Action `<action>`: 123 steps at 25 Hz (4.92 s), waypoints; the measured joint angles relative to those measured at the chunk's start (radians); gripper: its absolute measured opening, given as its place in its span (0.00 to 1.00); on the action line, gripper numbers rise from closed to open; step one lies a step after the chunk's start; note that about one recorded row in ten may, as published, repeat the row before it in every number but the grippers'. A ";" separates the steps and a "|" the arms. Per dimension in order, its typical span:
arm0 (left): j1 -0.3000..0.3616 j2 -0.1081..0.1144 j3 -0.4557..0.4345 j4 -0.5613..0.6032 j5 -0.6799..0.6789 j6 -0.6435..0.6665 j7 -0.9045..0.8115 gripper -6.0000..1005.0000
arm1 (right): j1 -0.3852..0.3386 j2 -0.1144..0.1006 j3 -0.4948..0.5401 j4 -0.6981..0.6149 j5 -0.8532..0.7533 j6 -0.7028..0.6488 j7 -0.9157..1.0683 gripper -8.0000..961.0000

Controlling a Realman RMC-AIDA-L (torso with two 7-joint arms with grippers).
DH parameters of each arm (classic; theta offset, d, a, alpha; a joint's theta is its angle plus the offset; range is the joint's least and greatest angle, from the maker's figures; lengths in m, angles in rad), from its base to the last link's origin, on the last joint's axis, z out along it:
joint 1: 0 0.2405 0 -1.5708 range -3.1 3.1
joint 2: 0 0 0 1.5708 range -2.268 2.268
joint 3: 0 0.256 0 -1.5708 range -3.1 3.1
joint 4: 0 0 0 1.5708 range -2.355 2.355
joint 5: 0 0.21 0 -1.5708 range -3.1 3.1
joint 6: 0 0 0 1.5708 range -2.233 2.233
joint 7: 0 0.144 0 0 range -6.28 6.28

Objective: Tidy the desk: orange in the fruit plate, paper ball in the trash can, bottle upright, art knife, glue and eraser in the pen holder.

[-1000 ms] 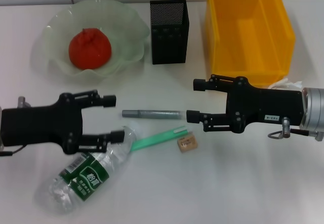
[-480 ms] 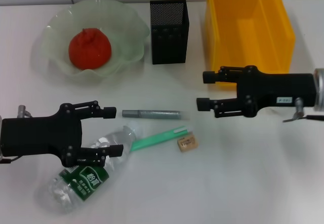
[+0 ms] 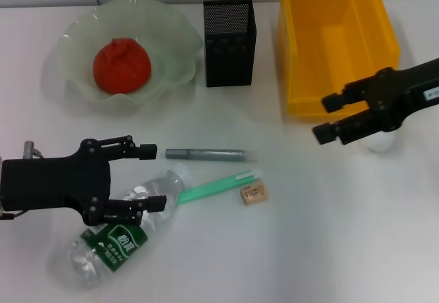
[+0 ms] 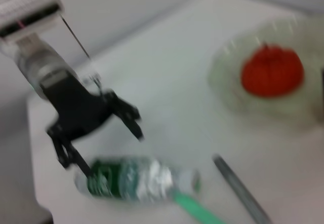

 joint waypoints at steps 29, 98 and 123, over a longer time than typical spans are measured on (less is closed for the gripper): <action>-0.009 0.001 -0.012 0.003 0.000 -0.019 0.000 0.84 | 0.117 0.024 -0.199 -0.147 -0.630 0.060 0.406 0.83; -0.009 0.001 -0.012 0.029 0.000 -0.018 -0.011 0.84 | -0.092 0.042 -0.282 -0.346 -0.209 0.189 0.297 0.54; -0.005 -0.001 -0.012 0.029 -0.006 -0.011 -0.011 0.84 | -0.005 0.041 -0.261 -0.074 -0.190 0.731 0.287 0.63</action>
